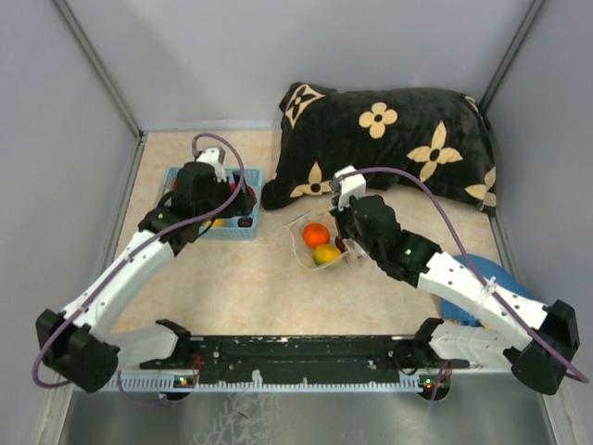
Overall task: Place the food in the zip-top bag and seal the zipper
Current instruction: Place the fake fruit in the zipper food storage bag.
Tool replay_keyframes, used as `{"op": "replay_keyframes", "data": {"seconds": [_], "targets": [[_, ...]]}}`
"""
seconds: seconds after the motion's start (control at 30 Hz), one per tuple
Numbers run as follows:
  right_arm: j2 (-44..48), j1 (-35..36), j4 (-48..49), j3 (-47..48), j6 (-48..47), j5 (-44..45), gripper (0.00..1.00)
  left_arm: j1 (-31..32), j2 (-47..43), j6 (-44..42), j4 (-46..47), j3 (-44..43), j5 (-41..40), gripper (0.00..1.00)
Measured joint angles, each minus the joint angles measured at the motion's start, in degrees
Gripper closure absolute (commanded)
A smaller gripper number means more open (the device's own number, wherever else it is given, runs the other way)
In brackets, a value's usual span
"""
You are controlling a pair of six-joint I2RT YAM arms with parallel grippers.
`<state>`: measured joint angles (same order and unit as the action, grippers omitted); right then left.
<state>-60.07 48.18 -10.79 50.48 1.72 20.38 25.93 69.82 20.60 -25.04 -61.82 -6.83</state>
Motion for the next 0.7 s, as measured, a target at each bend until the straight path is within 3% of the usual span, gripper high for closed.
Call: {"op": "replay_keyframes", "data": {"seconds": [0.4,0.7], "targets": [[-0.1,0.0,-0.1,0.2,2.0,-1.6,1.0,9.6,-19.6,5.2,10.0,14.3,4.6,0.52],[-0.5,0.0,-0.1,0.2,3.3,-2.7,1.0,16.9,-23.5,5.7,20.1,17.0,9.8,0.52]]}}
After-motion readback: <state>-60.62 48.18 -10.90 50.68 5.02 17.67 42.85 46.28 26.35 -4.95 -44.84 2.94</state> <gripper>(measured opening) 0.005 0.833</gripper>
